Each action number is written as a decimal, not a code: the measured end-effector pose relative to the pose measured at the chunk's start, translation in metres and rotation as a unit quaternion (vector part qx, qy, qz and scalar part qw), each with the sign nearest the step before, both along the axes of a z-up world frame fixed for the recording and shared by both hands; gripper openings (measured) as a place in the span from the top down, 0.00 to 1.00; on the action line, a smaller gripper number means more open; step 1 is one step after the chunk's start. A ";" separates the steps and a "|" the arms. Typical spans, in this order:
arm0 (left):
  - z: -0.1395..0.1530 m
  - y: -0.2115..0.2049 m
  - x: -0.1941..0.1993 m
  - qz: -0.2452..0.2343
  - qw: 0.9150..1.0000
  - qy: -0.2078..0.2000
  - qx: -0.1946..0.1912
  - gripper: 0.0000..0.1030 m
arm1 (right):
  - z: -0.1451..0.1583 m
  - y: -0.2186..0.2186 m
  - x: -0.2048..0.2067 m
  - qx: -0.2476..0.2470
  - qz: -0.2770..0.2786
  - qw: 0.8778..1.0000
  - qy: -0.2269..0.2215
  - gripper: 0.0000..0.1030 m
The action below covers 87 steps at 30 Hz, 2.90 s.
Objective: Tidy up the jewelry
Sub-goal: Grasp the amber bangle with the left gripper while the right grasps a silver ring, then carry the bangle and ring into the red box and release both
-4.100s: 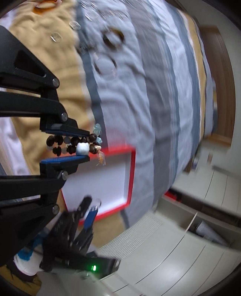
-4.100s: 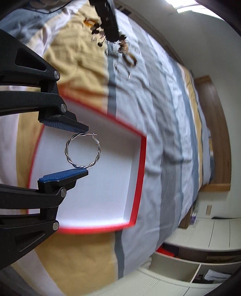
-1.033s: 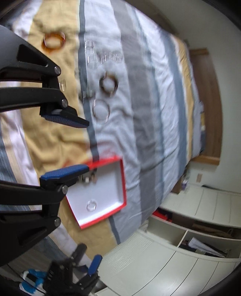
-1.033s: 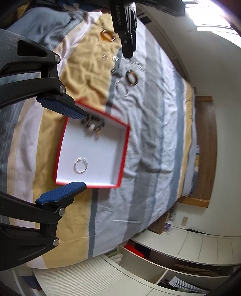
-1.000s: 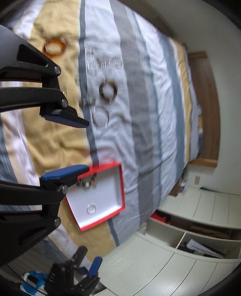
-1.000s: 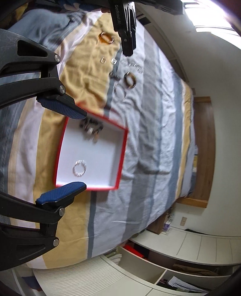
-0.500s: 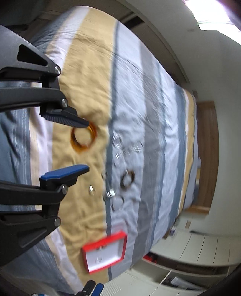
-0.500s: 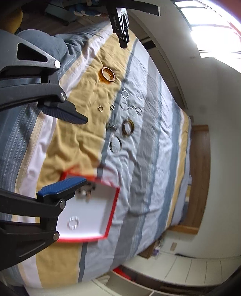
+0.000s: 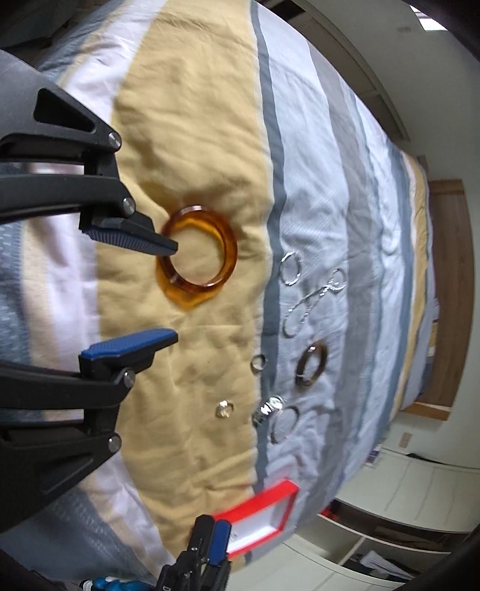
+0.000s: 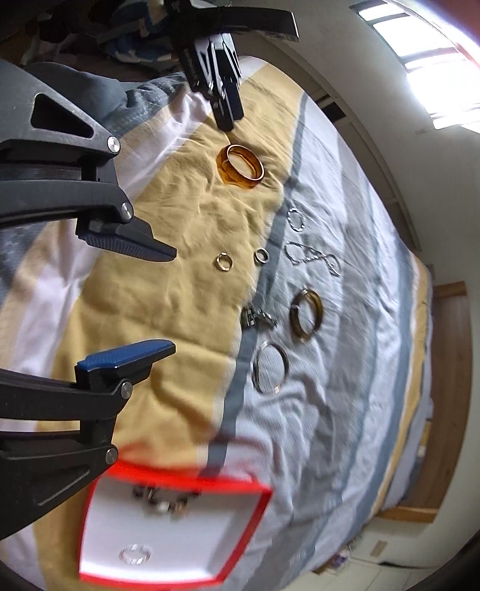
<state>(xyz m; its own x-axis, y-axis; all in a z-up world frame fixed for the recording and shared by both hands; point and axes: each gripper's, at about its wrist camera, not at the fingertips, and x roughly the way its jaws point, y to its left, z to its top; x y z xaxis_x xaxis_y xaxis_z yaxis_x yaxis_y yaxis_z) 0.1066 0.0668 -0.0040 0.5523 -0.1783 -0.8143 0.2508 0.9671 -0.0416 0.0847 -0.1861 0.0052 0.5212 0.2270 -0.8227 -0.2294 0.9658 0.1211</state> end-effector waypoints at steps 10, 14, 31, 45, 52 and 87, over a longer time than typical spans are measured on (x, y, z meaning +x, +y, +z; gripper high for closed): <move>-0.047 -0.006 0.047 0.003 0.999 0.031 0.026 0.63 | -0.046 0.039 0.064 0.027 0.025 0.998 0.040 0.60; -0.061 -0.005 0.048 0.001 0.999 0.035 0.024 0.63 | -0.062 0.054 0.080 0.021 0.030 0.998 0.053 0.60; -0.055 -0.007 0.045 0.015 1.000 0.021 -0.005 0.91 | -0.070 0.053 0.086 0.031 0.019 0.998 0.054 0.81; 0.013 -0.009 0.010 0.019 0.997 -0.021 -0.067 0.92 | 0.000 0.030 0.028 0.038 0.002 0.999 -0.013 0.81; 0.051 -0.035 -0.016 -0.008 0.996 -0.045 -0.082 0.92 | 0.038 0.000 -0.011 0.037 -0.024 0.998 -0.053 0.81; 0.051 -0.381 0.003 -0.263 0.963 0.005 -0.058 0.92 | 0.019 -0.275 -0.026 0.006 -0.209 0.977 -0.053 0.81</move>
